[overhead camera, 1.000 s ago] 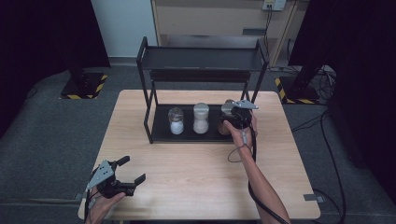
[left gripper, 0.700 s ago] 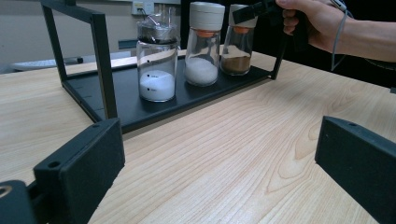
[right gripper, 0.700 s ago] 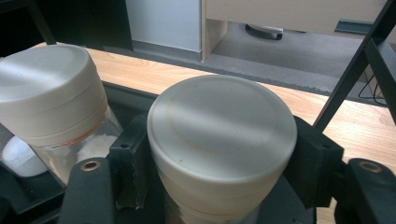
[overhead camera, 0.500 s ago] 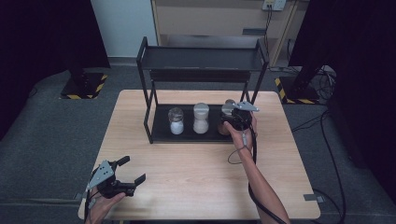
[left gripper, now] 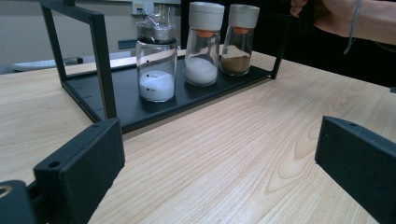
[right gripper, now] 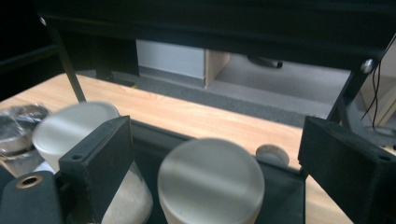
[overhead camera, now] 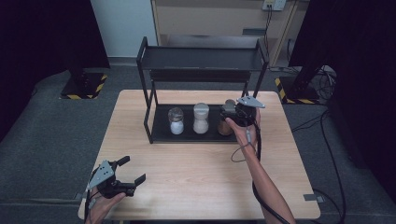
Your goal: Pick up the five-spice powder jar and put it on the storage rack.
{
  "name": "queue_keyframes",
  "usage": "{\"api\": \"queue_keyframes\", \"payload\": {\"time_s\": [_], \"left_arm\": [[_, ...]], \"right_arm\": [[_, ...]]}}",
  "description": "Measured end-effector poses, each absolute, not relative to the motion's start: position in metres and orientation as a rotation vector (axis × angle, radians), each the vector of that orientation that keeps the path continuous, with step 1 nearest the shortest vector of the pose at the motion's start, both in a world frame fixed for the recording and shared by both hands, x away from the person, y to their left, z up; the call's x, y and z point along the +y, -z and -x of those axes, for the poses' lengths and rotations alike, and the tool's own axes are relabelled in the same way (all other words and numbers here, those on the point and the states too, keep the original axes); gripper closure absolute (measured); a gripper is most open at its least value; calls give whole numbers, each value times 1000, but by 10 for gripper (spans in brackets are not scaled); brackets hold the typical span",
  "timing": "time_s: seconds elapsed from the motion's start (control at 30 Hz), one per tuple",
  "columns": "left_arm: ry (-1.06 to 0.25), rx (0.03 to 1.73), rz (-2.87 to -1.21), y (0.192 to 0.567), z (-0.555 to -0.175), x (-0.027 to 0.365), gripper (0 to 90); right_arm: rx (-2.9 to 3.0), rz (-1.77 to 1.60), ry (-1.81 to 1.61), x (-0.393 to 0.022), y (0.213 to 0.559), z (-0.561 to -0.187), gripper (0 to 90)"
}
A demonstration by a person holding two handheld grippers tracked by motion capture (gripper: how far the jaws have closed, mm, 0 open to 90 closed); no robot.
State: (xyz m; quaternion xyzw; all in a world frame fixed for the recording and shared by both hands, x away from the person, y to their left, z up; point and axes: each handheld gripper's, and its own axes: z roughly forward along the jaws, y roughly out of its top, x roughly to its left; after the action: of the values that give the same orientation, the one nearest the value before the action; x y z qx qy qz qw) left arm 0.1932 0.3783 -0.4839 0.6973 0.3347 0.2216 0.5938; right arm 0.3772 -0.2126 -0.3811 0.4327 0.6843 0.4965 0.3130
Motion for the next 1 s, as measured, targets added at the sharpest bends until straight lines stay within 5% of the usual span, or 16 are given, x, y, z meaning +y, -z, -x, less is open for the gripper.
{"api": "queue_keyframes", "payload": {"time_s": [1.0], "left_arm": [[-513,792,-1612,485,-194,379,4]], "right_arm": [[1870,-889,-1549,-246,334,-338,87]]}}
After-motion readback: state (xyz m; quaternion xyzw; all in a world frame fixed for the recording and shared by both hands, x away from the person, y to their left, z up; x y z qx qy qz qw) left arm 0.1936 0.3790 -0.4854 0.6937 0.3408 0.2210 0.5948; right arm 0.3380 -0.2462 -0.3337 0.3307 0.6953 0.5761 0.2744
